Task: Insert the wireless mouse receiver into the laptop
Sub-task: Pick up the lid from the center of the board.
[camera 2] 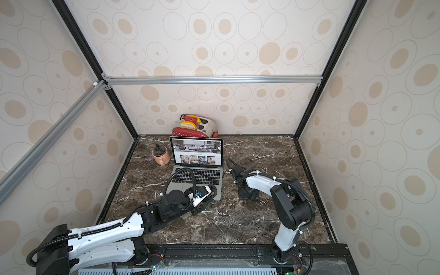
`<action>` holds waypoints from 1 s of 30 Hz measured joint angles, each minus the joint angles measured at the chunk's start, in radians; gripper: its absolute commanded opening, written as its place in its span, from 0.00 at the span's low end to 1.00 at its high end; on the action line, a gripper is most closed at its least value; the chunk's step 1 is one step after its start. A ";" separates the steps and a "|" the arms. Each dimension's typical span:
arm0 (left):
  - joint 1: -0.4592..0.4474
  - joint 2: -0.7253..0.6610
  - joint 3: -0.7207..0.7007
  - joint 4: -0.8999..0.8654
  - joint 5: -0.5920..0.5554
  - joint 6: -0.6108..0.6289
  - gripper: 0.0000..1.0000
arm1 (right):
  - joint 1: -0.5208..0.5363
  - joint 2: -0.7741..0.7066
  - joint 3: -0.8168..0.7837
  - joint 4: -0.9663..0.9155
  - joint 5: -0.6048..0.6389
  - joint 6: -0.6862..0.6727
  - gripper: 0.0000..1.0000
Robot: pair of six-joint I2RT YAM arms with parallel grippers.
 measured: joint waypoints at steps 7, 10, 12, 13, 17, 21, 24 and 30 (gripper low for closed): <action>-0.006 0.000 0.000 -0.008 -0.013 0.000 0.00 | 0.000 0.005 0.000 0.003 0.016 0.000 0.21; -0.010 0.000 0.000 -0.010 -0.023 0.000 0.00 | 0.000 0.005 -0.004 0.003 0.024 0.002 0.18; -0.012 -0.002 0.000 -0.010 -0.027 0.000 0.00 | 0.000 0.005 -0.006 0.003 0.027 0.004 0.16; -0.012 -0.003 0.000 -0.010 -0.030 0.000 0.00 | 0.000 0.005 -0.008 0.005 0.029 0.005 0.14; -0.016 -0.005 0.000 -0.010 -0.037 0.000 0.00 | 0.000 0.003 -0.017 0.014 0.033 0.013 0.08; -0.017 -0.011 0.000 -0.017 -0.046 0.000 0.00 | 0.001 -0.006 -0.026 0.023 0.034 0.019 0.01; -0.017 -0.021 0.000 -0.018 -0.050 0.000 0.00 | 0.000 -0.017 -0.032 0.026 0.036 0.019 0.00; -0.018 -0.024 0.000 -0.018 -0.055 0.000 0.00 | -0.023 -0.095 -0.029 0.023 -0.047 -0.031 0.00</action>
